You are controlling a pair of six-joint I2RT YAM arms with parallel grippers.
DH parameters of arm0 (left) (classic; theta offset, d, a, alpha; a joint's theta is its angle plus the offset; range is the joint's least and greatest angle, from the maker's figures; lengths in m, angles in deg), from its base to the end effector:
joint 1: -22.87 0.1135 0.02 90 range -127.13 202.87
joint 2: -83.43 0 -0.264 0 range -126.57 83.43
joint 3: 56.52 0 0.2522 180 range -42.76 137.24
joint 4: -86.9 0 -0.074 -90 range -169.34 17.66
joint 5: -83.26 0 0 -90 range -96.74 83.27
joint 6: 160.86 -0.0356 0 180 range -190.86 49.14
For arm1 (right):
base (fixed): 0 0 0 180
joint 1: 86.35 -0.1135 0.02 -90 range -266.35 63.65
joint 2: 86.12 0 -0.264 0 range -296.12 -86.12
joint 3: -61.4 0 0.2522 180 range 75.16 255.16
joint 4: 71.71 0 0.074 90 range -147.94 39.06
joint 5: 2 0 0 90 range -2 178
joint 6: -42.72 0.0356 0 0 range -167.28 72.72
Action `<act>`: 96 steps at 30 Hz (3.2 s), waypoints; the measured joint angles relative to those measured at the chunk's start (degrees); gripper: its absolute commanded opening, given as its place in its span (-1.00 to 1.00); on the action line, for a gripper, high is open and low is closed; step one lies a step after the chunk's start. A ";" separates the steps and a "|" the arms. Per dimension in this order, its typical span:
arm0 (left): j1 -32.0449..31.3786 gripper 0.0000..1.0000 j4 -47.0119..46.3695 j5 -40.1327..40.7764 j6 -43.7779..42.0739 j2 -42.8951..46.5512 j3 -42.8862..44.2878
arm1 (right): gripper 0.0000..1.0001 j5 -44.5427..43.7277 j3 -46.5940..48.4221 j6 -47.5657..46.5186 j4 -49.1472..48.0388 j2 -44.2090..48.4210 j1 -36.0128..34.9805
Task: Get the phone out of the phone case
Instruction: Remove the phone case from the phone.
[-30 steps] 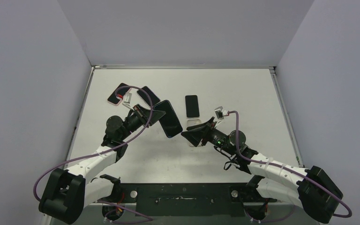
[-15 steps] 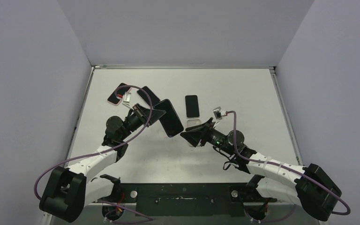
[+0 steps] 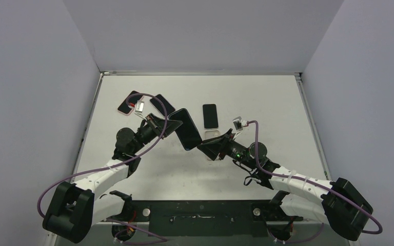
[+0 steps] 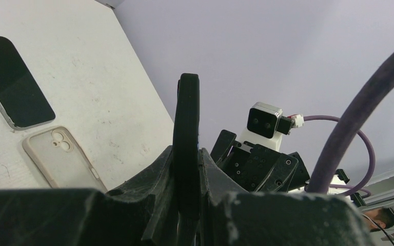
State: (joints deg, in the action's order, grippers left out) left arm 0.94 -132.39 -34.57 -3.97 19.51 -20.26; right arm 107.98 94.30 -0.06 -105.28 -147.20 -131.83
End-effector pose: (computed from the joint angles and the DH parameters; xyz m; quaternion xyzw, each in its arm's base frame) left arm 0.2077 -0.1016 0.2548 -0.0623 0.6380 -0.6350 0.4311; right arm 0.1467 0.1665 0.2356 -0.1182 0.6647 0.6076 0.4183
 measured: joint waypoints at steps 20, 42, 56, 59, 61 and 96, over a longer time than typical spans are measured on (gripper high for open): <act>-2.27 -1.00 -4.61 3.72 0.55 -1.73 -0.02 | 0.05 0.50 0.00 0.13 -3.58 -2.67 0.61; -11.13 -1.00 -11.28 8.87 -0.07 -5.55 -1.09 | -0.28 8.15 0.15 3.21 -8.76 -4.96 3.02; -12.81 -0.80 -10.58 11.06 -4.17 -5.60 -1.09 | -1.00 11.67 0.15 7.50 -11.58 -8.61 4.83; -12.79 -0.49 -11.82 10.56 -4.28 -5.40 -1.09 | -1.00 13.64 0.15 9.75 -13.68 -8.90 5.60; -12.79 -0.29 -11.76 10.45 -5.05 -4.94 -1.09 | -1.00 14.34 0.15 9.99 -14.38 -8.90 5.77; -11.21 0.25 -1.53 0.09 -15.56 3.45 -9.62 | -1.00 13.86 -1.38 13.99 -14.34 -4.13 9.51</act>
State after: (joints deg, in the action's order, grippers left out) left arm -10.28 -133.92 -34.48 -19.53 22.97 -29.88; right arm 121.84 92.92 13.93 -119.61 -151.33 -122.32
